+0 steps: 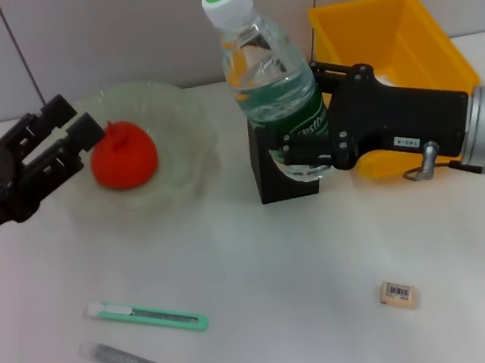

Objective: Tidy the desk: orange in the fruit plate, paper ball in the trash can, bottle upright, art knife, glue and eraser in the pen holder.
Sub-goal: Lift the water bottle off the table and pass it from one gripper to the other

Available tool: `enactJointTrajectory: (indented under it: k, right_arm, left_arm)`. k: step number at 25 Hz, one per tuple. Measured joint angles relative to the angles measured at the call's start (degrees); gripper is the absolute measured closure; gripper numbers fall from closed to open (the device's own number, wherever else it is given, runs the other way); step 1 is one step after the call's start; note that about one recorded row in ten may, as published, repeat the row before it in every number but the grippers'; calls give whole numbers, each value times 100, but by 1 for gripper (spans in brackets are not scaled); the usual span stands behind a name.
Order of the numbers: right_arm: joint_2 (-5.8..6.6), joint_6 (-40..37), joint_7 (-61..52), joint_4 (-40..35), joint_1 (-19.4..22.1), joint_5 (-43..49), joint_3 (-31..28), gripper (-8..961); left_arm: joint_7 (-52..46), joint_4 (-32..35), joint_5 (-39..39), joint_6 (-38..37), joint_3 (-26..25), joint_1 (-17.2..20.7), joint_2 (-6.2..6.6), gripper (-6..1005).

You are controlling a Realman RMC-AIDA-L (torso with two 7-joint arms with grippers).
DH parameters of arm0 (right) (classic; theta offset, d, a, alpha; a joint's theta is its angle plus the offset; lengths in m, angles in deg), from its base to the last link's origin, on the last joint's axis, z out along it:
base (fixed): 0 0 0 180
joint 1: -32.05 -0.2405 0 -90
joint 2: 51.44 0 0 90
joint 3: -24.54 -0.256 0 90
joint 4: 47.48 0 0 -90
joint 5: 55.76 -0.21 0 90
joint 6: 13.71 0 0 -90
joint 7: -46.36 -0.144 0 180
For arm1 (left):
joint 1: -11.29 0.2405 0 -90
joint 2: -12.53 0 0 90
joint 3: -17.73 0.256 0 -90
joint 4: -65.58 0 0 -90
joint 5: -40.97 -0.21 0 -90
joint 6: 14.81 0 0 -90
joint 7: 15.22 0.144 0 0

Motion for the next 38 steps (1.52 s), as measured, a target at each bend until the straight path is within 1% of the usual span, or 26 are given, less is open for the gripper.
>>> enactJointTrajectory:
  k: [3,4,5,9,12,14,19,26,29,34,38]
  right_arm:
    - [-3,-144,383,-488,-137,-363,5,194]
    - [-3,-198,486,-752,-259,-490,4,194]
    - [-3,-198,486,-752,-259,-490,4,194]
    - [-20,-211,520,-1025,-498,-584,13,194]
    - [-23,-208,543,-1190,-585,-748,70,194]
    - [-23,-171,578,-1391,-705,-904,168,194]
    - [-24,-144,538,-1640,-889,-918,246,194]
    - [-43,-132,482,-2138,-1205,-1067,673,194]
    - [-44,-48,439,-2216,-1277,-1135,923,194]
    - [-18,221,202,-2125,-1290,-1144,1268,194]
    - [-11,228,190,-2119,-1291,-1144,1269,194]
  left_arm:
    - [4,-109,110,-1,9,-31,-2,217]
    - [5,-161,159,-5,23,-56,-5,217]
    - [10,-202,199,-6,35,-75,-7,217]
    - [97,-389,271,-23,105,-221,-17,217]
    - [133,-415,284,-57,127,-256,-23,217]
    - [326,-448,309,-190,148,-272,-29,217]
    - [574,-607,498,-250,150,-289,-30,217]
    - [889,-871,596,-188,150,-345,-30,217]
    - [962,-907,534,-113,150,-363,-25,218]
    - [1207,-913,470,-31,151,-318,-13,218]
    - [1210,-917,466,-10,158,-310,-6,218]
